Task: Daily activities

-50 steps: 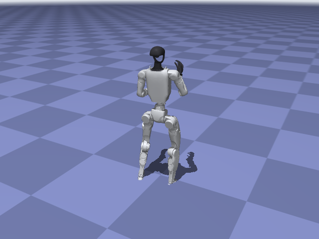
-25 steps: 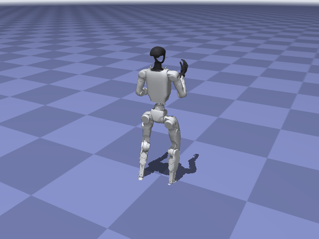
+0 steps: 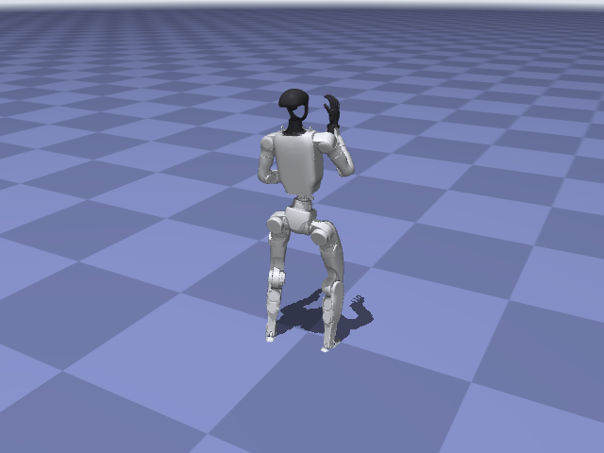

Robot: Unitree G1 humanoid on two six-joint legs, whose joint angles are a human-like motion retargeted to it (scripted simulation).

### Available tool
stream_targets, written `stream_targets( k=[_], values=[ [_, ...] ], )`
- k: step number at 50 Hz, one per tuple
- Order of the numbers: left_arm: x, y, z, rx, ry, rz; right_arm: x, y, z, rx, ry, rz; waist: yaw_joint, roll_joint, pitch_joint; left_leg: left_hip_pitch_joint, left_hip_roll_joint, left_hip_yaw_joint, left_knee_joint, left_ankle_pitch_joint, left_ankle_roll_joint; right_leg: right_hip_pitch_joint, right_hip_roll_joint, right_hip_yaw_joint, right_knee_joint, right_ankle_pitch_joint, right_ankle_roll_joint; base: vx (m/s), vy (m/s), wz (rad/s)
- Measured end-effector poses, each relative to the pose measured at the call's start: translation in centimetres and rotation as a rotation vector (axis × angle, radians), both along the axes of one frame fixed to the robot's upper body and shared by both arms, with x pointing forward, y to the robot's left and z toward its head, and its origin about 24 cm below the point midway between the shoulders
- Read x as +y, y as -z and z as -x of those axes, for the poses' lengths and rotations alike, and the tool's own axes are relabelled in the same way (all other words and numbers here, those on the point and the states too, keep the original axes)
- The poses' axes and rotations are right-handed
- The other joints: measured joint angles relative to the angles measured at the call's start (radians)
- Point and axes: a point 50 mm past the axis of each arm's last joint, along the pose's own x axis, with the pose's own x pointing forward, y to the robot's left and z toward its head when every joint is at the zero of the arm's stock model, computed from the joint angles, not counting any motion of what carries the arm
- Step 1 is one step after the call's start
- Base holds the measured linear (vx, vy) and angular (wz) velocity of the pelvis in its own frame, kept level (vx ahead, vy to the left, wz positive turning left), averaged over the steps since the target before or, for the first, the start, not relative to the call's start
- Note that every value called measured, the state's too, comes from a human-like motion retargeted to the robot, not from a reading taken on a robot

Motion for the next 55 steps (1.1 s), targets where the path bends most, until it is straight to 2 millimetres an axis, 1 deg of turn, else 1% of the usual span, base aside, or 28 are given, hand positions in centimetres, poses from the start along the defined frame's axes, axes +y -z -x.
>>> stream_targets(
  k=[3,5,8,10,12,13,15,17,19,21,23,25,28,33,35,37,40,42,45,47,49,51,53,55],
  values=[
    [-0.2,-0.5,-0.1,-0.024,0.056,-0.029,0.3,2.7,-1.8,0.174,-0.012,0.055,0.009,0.008,0.004,-0.003,0.002,-0.006,-0.014,0.01,-0.005,0.006,0.008,-0.007,-0.024,0.005,-0.001,0.0,0.0,0.0],
    [-0.5,-1.2,-0.1,-0.049,0.108,-0.044,0.5,5.4,-3.1,0.325,-0.018,0.109,0.02,0.016,0.006,-0.003,0.004,-0.012,-0.025,0.017,-0.009,0.014,0.014,-0.014,-0.045,0.01,-0.002,0.0,0.0,0.0],
    [-1.1,-3.1,-0.3,-0.137,0.179,-0.052,0.4,10.7,-5.2,0.607,0.008,0.181,0.045,0.03,0.006,0.002,0.009,-0.019,-0.039,0.024,-0.015,0.032,0.023,-0.027,-0.077,0.018,-0.005,0.0,0.0,0.0],
    [-1.3,-4.5,-0.2,-0.201,0.201,-0.055,-0.1,14.2,-6.1,0.774,0.043,0.207,0.061,0.039,0.005,0.007,0.014,-0.025,-0.044,0.025,-0.017,0.046,0.03,-0.036,-0.095,0.023,-0.008,0.0,0.0,0.0],
    [-1.4,-5.4,0.0,-0.246,0.209,-0.059,-0.6,16.1,-6.5,0.859,0.068,0.211,0.074,0.045,0.004,0.011,0.019,-0.03,-0.045,0.025,-0.02,0.06,0.036,-0.044,-0.109,0.028,-0.01,0.0,0.0,0.0],
    [-1.4,-5.7,0.1,-0.263,0.211,-0.058,-0.8,16.3,-6.7,0.867,0.074,0.204,0.078,0.048,0.004,0.012,0.021,-0.032,-0.046,0.024,-0.021,0.065,0.039,-0.046,-0.116,0.029,-0.011,0.0,0.0,0.0],
    [-1.3,-6.3,0.3,-0.291,0.207,-0.055,-1.1,15.3,-7.0,0.822,0.084,0.186,0.082,0.05,0.003,0.013,0.024,-0.036,-0.047,0.024,-0.023,0.073,0.044,-0.05,-0.127,0.033,-0.013,0.0,0.0,0.0],
    [-1.0,-6.0,0.7,-0.281,0.195,-0.046,-1.2,12.2,-6.9,0.678,0.08,0.159,0.08,0.05,0.001,0.012,0.026,-0.038,-0.051,0.027,-0.025,0.075,0.047,-0.052,-0.136,0.036,-0.014,0.0,0.0,0.0],
    [-0.7,-4.4,1.4,-0.205,0.173,-0.039,-1.1,8.4,-6.0,0.49,0.069,0.145,0.073,0.047,-0.003,0.009,0.026,-0.04,-0.058,0.031,-0.025,0.074,0.05,-0.053,-0.144,0.04,-0.016,0.0,0.0,0.0],
    [-0.3,-2.3,2.2,-0.103,0.15,-0.043,-1.0,4.8,-4.5,0.3,0.058,0.145,0.063,0.043,-0.01,0.008,0.027,-0.04,-0.069,0.037,-0.024,0.071,0.053,-0.054,-0.149,0.046,-0.017,0.0,0.0,0.0],
    [0.0,-0.4,2.7,-0.022,0.13,-0.058,-0.8,2.1,-2.7,0.135,0.051,0.154,0.052,0.038,-0.018,0.009,0.027,-0.039,-0.083,0.043,-0.025,0.068,0.055,-0.055,-0.153,0.05,-0.019,0.0,0.0,0.0],
    [0.1,0.8,3.0,0.026,0.118,-0.083,-0.6,0.3,-1.1,0.011,0.052,0.169,0.043,0.035,-0.024,0.01,0.026,-0.038,-0.098,0.051,-0.027,0.066,0.055,-0.056,-0.154,0.054,-0.019,0.0,0.0,0.0],
    [0.2,1.4,3.0,0.043,0.118,-0.127,-0.6,-0.8,0.1,-0.075,0.071,0.191,0.033,0.031,-0.029,0.015,0.023,-0.037,-0.121,0.065,-0.032,0.062,0.055,-0.059,-0.155,0.057,-0.018,0.0,0.0,0.0],
    [0.2,1.8,2.8,0.042,0.133,-0.198,-0.6,-0.8,0.3,-0.078,0.084,0.224,0.027,0.028,-0.031,0.023,0.017,-0.035,-0.15,0.084,-0.038,0.058,0.052,-0.063,-0.149,0.055,-0.02,0.0,0.0,0.0],
    [0.2,1.9,2.7,0.044,0.146,-0.227,-0.7,-0.2,-0.2,-0.024,0.08,0.252,0.025,0.028,-0.029,0.025,0.016,-0.036,-0.157,0.088,-0.039,0.056,0.051,-0.065,-0.145,0.052,-0.023,0.0,0.0,0.0],
    [0.2,1.6,2.1,0.031,0.165,-0.257,-0.7,1.3,-1.2,0.078,0.056,0.3,0.024,0.028,-0.026,0.028,0.015,-0.038,-0.162,0.091,-0.04,0.055,0.05,-0.066,-0.14,0.048,-0.026,0.0,0.0,0.0],
    [-0.1,-0.5,0.5,-0.071,0.194,-0.293,-0.6,4.5,-2.8,0.277,-0.003,0.374,0.027,0.033,-0.022,0.032,0.015,-0.039,-0.168,0.092,-0.044,0.056,0.049,-0.07,-0.133,0.04,-0.03,0.0,0.0,0.0],
    [-0.3,-2.9,-0.8,-0.186,0.194,-0.32,-0.7,7.3,-3.9,0.439,-0.04,0.405,0.031,0.04,-0.019,0.035,0.015,-0.04,-0.169,0.091,-0.048,0.057,0.049,-0.072,-0.129,0.035,-0.032,0.0,0.0,0.0],
    [-0.6,-8.0,-2.6,-0.42,0.155,-0.365,-1.4,12.3,-5.2,0.709,-0.075,0.4,0.039,0.054,-0.02,0.037,0.018,-0.043,-0.164,0.086,-0.055,0.062,0.05,-0.075,-0.125,0.029,-0.033,0.0,0.0,0.0],
    [-1.0,-12.1,-3.3,-0.614,0.104,-0.4,-1.8,16.0,-5.7,0.894,-0.093,0.369,0.043,0.066,-0.026,0.036,0.022,-0.046,-0.154,0.078,-0.06,0.067,0.052,-0.077,-0.123,0.027,-0.035,0.0,0.0,0.0],
    [-1.7,-16.0,-3.4,-0.804,0.053,-0.435,-1.9,19.4,-5.7,1.055,-0.118,0.334,0.046,0.079,-0.032,0.034,0.028,-0.049,-0.138,0.067,-0.064,0.072,0.055,-0.08,-0.12,0.026,-0.038,0.0,0.0,0.0],
    [-2.5,-19.2,-3.1,-0.968,0.017,-0.472,-1.7,22.0,-5.6,1.177,-0.154,0.305,0.045,0.091,-0.036,0.03,0.036,-0.053,-0.118,0.053,-0.067,0.079,0.059,-0.082,-0.117,0.026,-0.04,0.0,0.0,0.0],
    [-3.5,-21.3,-2.6,-1.088,0.008,-0.509,-1.2,23.6,-5.5,1.254,-0.196,0.289,0.043,0.103,-0.038,0.026,0.044,-0.056,-0.094,0.039,-0.068,0.085,0.063,-0.083,-0.115,0.026,-0.043,0.0,0.0,0.0],
    [-4.5,-22.5,-2.0,-1.165,0.029,-0.549,-0.8,24.4,-5.5,1.291,-0.239,0.281,0.038,0.114,-0.037,0.021,0.051,-0.058,-0.072,0.024,-0.069,0.091,0.067,-0.084,-0.114,0.026,-0.046,0.0,0.0,0.0]
  ],
)
